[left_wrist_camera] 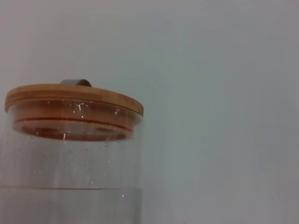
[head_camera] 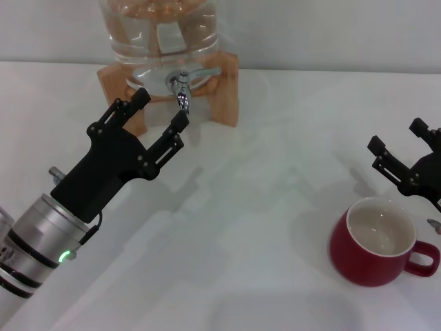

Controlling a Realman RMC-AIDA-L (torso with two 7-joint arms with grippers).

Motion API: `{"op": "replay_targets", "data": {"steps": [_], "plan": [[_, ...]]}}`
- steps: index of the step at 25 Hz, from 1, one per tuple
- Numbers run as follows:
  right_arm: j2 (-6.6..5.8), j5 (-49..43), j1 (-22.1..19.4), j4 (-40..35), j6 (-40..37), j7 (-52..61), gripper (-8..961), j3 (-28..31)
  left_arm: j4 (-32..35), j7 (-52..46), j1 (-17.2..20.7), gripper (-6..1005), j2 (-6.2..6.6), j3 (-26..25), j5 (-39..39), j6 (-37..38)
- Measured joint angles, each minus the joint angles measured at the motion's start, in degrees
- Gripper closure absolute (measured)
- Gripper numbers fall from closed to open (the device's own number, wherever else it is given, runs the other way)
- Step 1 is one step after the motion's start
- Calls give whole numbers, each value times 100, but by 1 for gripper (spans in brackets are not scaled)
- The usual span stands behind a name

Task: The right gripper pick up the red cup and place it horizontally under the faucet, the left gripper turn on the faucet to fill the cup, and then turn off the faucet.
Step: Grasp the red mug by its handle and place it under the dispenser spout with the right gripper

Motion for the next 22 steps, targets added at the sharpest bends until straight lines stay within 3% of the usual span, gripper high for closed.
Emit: {"op": "replay_targets", "data": {"steps": [14, 20, 22], "plan": [[-4, 7, -3, -2, 29, 94, 94, 5, 0, 0, -1, 242, 0, -13, 0, 0], [-99, 6, -6, -212, 128, 869, 94, -7, 0, 0, -1, 242, 0, 0, 0, -3], [-169, 7, -7, -620, 455, 1486, 94, -16, 0, 0, -1, 242, 0, 3, 0, -5]]}}
